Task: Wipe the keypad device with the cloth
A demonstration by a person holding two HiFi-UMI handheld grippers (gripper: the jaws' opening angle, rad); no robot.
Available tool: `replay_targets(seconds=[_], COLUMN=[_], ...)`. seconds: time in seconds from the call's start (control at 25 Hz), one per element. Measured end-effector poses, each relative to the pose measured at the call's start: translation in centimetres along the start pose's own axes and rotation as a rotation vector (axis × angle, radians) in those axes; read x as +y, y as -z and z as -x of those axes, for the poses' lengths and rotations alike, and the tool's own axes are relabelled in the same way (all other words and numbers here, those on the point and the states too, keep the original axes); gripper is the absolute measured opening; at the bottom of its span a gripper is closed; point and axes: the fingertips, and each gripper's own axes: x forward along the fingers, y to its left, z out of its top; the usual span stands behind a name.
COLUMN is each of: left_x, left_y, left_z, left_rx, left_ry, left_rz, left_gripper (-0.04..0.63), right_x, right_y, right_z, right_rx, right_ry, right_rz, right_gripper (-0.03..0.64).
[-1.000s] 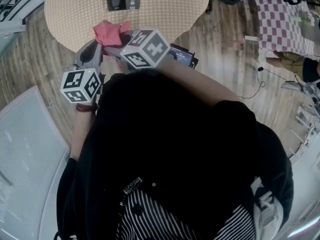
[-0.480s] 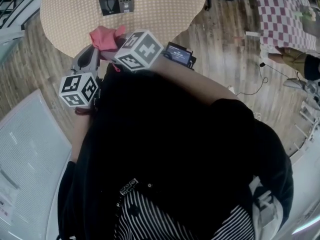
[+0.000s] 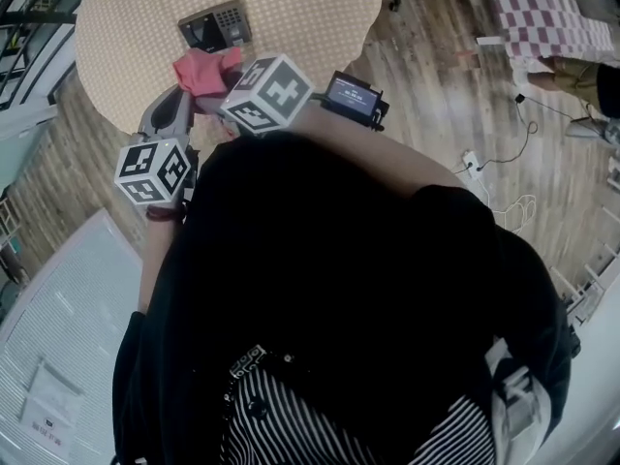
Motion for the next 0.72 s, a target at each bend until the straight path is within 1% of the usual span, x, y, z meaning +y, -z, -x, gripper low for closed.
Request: replay_targets(seconds=[0.16,0.36,0.48,0.72], left_x=[-0.1,1.9,3.5,7.1], left_y=[-0.7,-2.0,-2.5,-1.9], left_z=[-1.9,-3.8,-6.0,-9.1], left_rx=[0.041,0.118,0.149,0.203], left_ry=[0.028,0.076,0.086,0.102], left_rz=[-0.027,-0.064,-0.066,-0.062], left_gripper=[0.005,0.005,0.005,0.005], right_x=[-1.9,-3.8,-6.1,-9.7], right_y=[-0.6,-2.5,-3.5,-4.3], right_z=[0.5,-0.6,-1.6,-4.6], right_rx=[-0.028,-0.061,-0.059,-0.055], right_ry=[0.010,0.007,0.013,0.022], right_rz=[-0.051,-0.093,-0.120,-0.188], right_gripper=[0.063,0.063,0.063,0.063])
